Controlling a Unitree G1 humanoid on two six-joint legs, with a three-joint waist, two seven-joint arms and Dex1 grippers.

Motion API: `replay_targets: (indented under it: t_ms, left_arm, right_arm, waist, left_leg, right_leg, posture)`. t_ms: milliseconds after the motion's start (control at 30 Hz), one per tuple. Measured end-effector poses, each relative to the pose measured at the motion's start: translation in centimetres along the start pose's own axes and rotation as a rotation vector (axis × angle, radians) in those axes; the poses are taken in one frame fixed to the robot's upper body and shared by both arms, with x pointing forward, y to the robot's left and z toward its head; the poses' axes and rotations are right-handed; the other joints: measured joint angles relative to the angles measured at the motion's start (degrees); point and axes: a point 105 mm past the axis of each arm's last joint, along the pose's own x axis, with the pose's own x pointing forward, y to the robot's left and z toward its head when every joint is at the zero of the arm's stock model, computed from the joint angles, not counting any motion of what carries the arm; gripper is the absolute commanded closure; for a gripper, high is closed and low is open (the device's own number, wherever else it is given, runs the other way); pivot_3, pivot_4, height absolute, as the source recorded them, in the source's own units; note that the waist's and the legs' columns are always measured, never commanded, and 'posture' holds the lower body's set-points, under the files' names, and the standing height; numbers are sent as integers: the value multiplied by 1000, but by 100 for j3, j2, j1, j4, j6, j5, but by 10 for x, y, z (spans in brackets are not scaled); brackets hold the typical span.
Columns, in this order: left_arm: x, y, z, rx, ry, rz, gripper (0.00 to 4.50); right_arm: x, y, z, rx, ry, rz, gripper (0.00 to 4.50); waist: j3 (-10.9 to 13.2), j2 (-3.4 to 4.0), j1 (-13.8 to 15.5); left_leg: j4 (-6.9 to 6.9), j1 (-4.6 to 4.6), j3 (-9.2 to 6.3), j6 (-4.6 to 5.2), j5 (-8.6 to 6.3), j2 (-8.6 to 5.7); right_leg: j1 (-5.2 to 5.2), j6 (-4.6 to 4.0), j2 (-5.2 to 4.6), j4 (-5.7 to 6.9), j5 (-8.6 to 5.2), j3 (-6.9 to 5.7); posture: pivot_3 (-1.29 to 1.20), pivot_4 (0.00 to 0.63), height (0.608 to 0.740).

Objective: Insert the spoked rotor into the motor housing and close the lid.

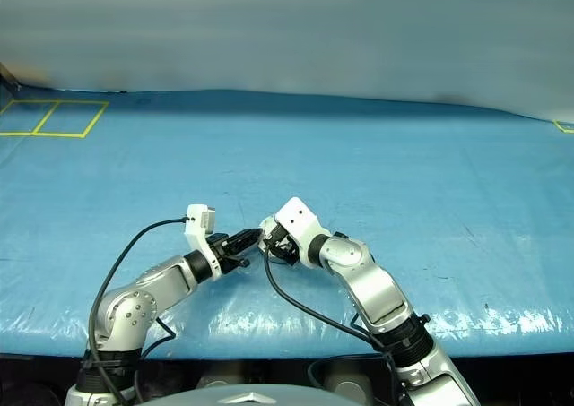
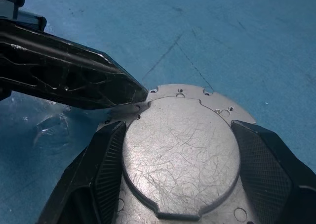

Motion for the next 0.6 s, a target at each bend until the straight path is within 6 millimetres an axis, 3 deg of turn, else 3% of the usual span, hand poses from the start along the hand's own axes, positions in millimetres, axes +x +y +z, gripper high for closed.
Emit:
replay_targets:
  t_ms: [267, 400, 600]
  left_arm:
    - [3, 0, -3, 7, 28, -7, 4500]
    - [5, -2, -2, 18, 37, -21, 4500]
    - [7, -7, -3, 35, 51, -52, 4500]
  right_arm:
    - [0, -1, -1, 10, 5, -3, 1461]
    - [-3, 1, -1, 37, 2, -5, 112]
    - [-19, 2, -7, 121, -26, -58, 50]
  waist:
    - [-1, 0, 15]
    - [-2, -1, 36]
    - [0, -1, 101]
  left_leg:
    - [-2, 0, -3, -2, 0, -2]
    - [-5, -2, -7, -2, -1, -4]
    - [-15, -13, -11, 0, -3, -14]
  right_leg:
    - [0, -2, -35, -2, -1, -4]
    - [0, -2, -39, -5, -1, -9]
    - [-1, -2, -49, -28, -1, -14]
  posture:
    - [0, 150, 740]
    - [0, 150, 740]
    - [0, 150, 740]
